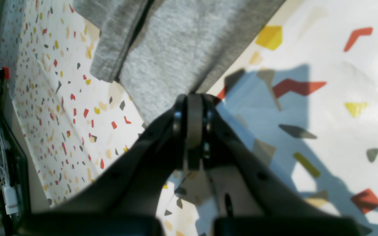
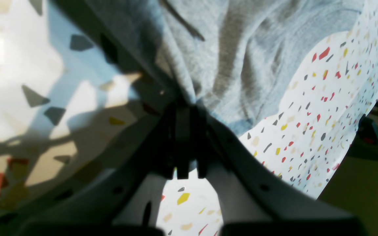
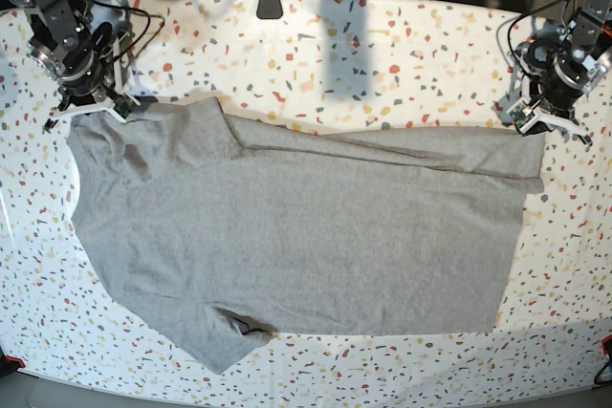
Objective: Fold the T-shirt properly
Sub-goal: 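Reposition both grippers onto the shirt edges nearest the robot, then grasp the shirt edges with both grippers and drag it toward the robot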
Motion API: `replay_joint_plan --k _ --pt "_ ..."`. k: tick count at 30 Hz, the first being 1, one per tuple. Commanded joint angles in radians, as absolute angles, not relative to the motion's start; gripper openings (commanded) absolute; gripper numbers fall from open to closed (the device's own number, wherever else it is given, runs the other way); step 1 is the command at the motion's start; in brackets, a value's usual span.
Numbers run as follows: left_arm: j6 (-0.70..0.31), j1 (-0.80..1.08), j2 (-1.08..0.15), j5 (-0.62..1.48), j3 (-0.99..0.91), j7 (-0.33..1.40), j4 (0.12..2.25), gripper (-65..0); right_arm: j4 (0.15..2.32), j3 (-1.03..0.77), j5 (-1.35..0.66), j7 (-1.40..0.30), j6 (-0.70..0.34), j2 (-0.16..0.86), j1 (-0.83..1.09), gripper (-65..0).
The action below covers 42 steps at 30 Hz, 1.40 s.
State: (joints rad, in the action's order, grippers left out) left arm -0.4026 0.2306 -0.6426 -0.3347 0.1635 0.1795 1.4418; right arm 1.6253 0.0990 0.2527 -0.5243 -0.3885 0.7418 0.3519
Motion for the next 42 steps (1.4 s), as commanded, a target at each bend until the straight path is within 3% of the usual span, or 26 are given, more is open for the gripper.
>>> replay_joint_plan --k 1,15,25,34,36,37,39,40,42 --pt "-0.421 0.243 -0.661 -0.337 0.158 0.215 1.447 -65.0 1.639 0.090 0.254 -0.538 -0.380 0.760 0.354 -65.0" --pt "-0.423 0.547 -0.724 -0.252 -0.106 0.265 1.762 -65.0 1.854 -0.240 0.021 -0.538 -0.430 0.780 0.647 -65.0" --pt "-0.423 0.704 -0.724 -0.260 -0.183 0.255 1.774 -65.0 1.855 -0.255 0.027 -0.498 -0.388 0.778 0.832 -65.0" --pt "-0.426 0.718 -0.724 -0.260 -0.183 0.266 1.774 -65.0 1.855 -0.255 0.025 -0.509 -0.382 0.778 0.862 -65.0" --pt "-0.426 0.718 -0.724 -0.260 -0.183 0.317 1.774 -65.0 1.855 -0.255 0.021 -0.517 -0.406 0.778 0.862 -55.8" --pt "-0.426 0.717 -0.724 -0.260 -0.183 0.348 1.774 -62.5 1.855 -0.255 0.021 -0.518 -0.415 0.778 0.862 -51.5" --pt "-0.426 0.718 -0.724 -0.260 -0.183 0.405 1.774 -49.2 1.855 -0.255 0.021 -0.522 -0.416 0.778 0.862 -45.1" --pt "-0.426 0.718 -0.724 -0.260 -0.183 0.429 1.774 -43.9 1.855 -0.255 0.021 -0.522 -0.416 0.778 0.862 -43.5" --pt "-0.426 0.718 -0.724 -0.260 -0.183 0.463 1.774 -39.0 1.855 -0.255 0.021 -0.522 -0.416 0.778 0.862 -43.3"
